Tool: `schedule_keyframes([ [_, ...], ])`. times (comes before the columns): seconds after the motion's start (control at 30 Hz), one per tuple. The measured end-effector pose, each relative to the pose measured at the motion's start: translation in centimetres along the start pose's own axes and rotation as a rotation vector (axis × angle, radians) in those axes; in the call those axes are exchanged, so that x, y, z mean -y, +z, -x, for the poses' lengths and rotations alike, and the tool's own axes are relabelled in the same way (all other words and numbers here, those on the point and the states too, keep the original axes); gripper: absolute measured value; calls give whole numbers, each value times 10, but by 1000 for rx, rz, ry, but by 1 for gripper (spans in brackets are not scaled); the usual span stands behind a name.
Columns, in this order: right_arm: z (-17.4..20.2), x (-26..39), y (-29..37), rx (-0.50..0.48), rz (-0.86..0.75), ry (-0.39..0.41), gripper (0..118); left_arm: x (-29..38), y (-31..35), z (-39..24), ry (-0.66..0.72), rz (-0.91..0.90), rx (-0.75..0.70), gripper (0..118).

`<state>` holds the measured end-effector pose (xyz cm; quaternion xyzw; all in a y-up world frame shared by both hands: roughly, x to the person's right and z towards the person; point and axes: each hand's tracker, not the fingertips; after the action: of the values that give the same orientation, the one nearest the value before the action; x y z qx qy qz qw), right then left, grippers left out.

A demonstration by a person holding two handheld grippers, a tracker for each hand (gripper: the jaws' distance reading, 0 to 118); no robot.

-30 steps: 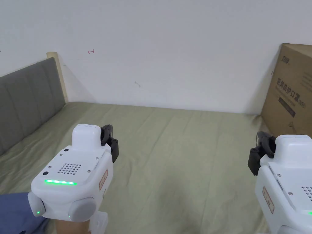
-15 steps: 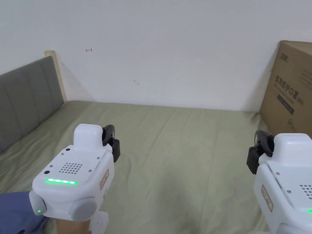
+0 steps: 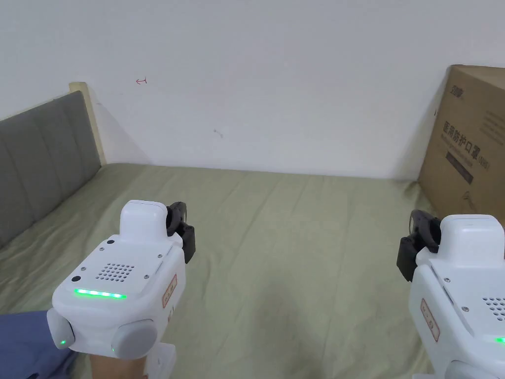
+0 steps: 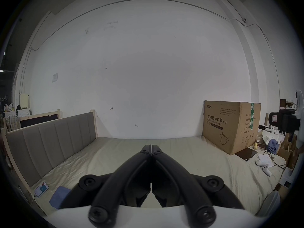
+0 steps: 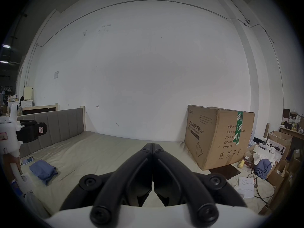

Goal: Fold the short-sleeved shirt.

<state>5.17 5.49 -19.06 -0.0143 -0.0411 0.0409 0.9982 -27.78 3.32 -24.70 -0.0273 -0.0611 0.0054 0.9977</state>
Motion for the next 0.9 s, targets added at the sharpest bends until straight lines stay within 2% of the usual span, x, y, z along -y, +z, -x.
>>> schedule_keyframes([
  [0.4, 0, 0, 0, -2, 2, 1, 0, 0, 1, -3, -7, -18, -4, 0],
  [0.5, 1, 1, -1, -1, 6, 8, 1, 1, 2, -2, -9, -25, -22, 7],
  [0.53, 2, 1, -1, -3, 7, 10, 10, 2, 3, -2, -7, -26, -17, 16],
  [0.57, 2, 1, -1, -6, 8, 10, 29, 2, 3, -1, -5, -28, -16, 37],
  [0.6, 2, 2, -1, -9, 13, 8, 59, 2, 3, -1, -2, -28, -17, 77],
  [0.63, 2, 2, -1, -13, 20, 7, 83, 2, 2, -2, 2, -24, -23, 104],
  [0.67, 3, 3, -3, -17, 28, 6, 96, 3, 0, -3, 0, -10, -29, 118],
  [0.7, 3, 3, -3, -19, 29, 4, 104, 4, -1, -3, 2, -1, -32, 117],
  [0.73, 4, 4, -3, -16, 26, 3, 107, 6, -1, -4, 3, -8, -25, 118],
  [0.9, 4, 6, -3, -9, 24, -4, 115, 8, 20, -10, -8, -16, -21, 118],
])
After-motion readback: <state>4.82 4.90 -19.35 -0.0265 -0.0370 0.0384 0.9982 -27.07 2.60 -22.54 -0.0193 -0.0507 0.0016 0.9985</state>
